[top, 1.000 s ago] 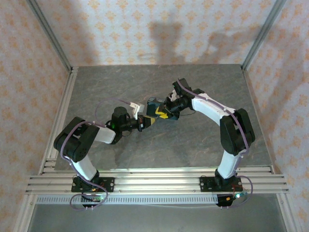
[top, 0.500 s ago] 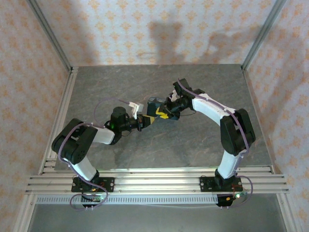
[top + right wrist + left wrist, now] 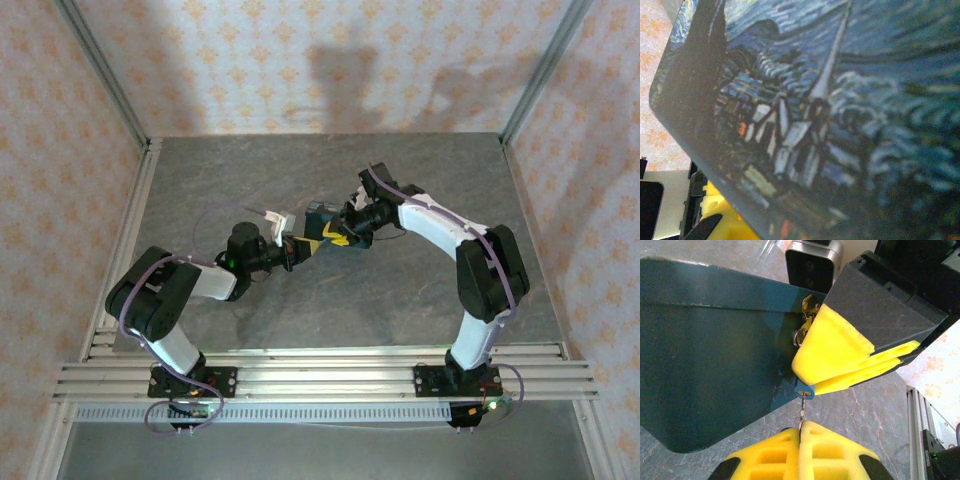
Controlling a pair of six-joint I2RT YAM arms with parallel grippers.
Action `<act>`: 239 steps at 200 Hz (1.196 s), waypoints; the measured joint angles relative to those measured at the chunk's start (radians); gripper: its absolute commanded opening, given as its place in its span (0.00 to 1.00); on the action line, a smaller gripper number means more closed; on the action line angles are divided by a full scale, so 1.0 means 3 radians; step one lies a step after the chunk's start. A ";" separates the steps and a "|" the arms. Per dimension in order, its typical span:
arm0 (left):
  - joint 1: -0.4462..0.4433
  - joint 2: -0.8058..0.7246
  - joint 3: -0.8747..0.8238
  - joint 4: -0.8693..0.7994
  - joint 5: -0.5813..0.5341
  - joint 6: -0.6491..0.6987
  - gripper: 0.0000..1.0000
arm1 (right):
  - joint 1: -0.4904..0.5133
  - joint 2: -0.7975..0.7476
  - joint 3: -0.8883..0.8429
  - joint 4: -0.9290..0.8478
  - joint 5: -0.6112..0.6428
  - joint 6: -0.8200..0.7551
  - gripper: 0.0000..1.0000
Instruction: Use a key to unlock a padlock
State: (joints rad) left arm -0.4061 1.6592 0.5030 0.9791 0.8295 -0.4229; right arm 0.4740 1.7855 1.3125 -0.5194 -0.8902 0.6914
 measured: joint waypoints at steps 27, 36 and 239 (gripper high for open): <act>0.0000 0.0020 0.0000 0.0056 0.0001 -0.0028 0.00 | 0.0000 -0.0010 -0.0006 0.0017 -0.0004 0.0025 0.00; 0.0000 0.0036 0.0000 0.0075 0.0001 -0.0048 0.00 | 0.0000 -0.0010 -0.0008 0.0018 -0.0004 0.0027 0.00; -0.0045 0.0272 0.0117 0.0220 0.0003 -0.0214 0.00 | -0.0028 -0.0041 -0.0081 0.0151 -0.0039 0.0085 0.00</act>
State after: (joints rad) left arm -0.4194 1.7409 0.5381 1.0451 0.8303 -0.4870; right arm 0.4656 1.7733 1.2881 -0.4740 -0.9020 0.7170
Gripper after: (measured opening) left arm 0.049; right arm 0.172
